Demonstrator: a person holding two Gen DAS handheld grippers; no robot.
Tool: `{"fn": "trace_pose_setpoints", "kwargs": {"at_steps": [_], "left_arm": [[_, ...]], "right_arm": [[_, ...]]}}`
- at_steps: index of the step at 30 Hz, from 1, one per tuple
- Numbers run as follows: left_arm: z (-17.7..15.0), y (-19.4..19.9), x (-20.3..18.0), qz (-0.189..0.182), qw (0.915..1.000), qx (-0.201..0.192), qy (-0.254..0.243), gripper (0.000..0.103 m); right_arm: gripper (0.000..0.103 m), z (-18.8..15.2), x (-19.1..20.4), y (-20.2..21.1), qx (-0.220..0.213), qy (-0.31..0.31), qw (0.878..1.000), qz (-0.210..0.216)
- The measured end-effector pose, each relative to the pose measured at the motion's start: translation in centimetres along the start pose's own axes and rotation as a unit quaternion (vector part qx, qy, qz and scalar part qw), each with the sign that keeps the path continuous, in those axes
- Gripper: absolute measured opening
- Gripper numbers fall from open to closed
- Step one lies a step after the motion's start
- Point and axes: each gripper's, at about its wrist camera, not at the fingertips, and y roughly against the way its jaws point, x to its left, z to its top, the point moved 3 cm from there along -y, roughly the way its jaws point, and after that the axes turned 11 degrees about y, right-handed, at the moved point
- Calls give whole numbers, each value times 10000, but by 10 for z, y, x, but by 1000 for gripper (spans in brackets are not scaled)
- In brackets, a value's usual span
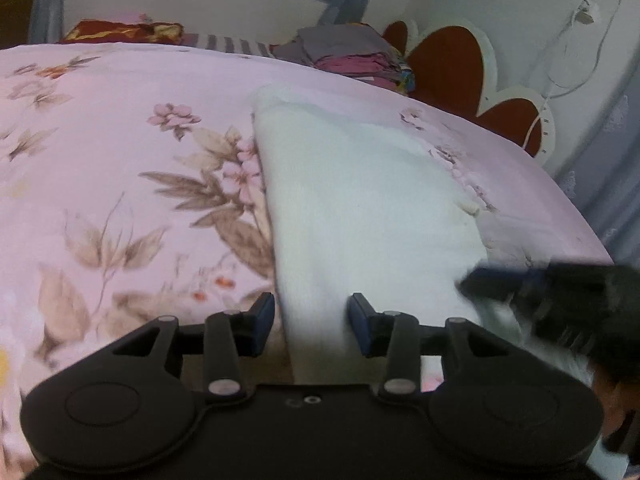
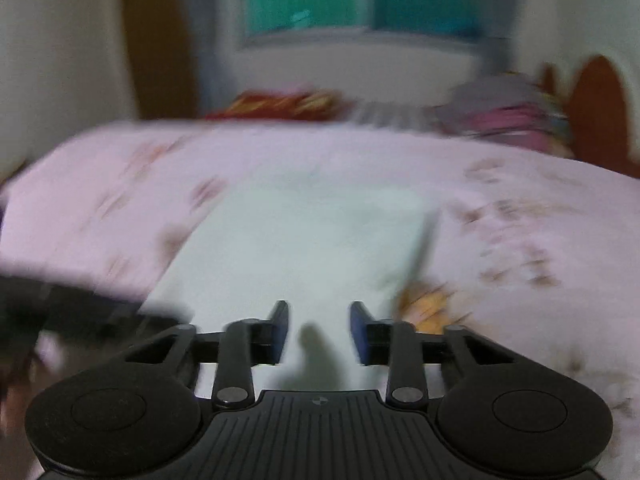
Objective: Fold small clothes
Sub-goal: 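Open the right gripper and lift it off the folded sweater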
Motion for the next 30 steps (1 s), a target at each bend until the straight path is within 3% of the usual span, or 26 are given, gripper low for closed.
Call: {"fn": "trace_pose_setpoints", "kwargs": {"at_steps": [3,7,9,11,13,15,17,20,22,24,27,30], "left_arm": [[-14,9,-6,127,9997,-28,-205,43],[-31,26,-8,225,9987,-9,-448,51],[-26,40,-6,260,9989,-130,-373,64],[-9,53,-3,115,9980,-573,-231,75],[18,47,-6,156,9965,-719,-385,70],[48,33,-12,146,9954,-772,-544,50],[73,16,-18,120,9947,-823,-604,50],[92,-17,-21,165,9968,-577,-530,53],[90,-39,-17,187,9987,-282,-380,66],[78,-58,-10,319,9990,95,-304,77],[71,-55,-2,284,9996,-4,-14,81],[66,-51,-6,453,9990,-17,-12,86]], "right_arm": [[13,-25,8,-8,417,245,9988,-121],[13,-38,-7,3,555,221,9974,-405],[13,-41,-11,9,614,172,9971,-418],[13,-34,-16,22,410,142,9970,-637],[13,-18,-18,32,-34,41,9972,-744],[13,5,-18,27,-317,21,9965,-776],[13,29,-14,13,-479,61,9968,-638],[13,55,-11,-20,-556,206,9967,-551],[13,57,-16,-41,-417,176,9978,-477],[13,40,-29,-67,141,360,9963,-762],[14,22,-59,-66,118,-84,9967,-801],[14,22,-58,-62,145,152,9966,-798]]}}
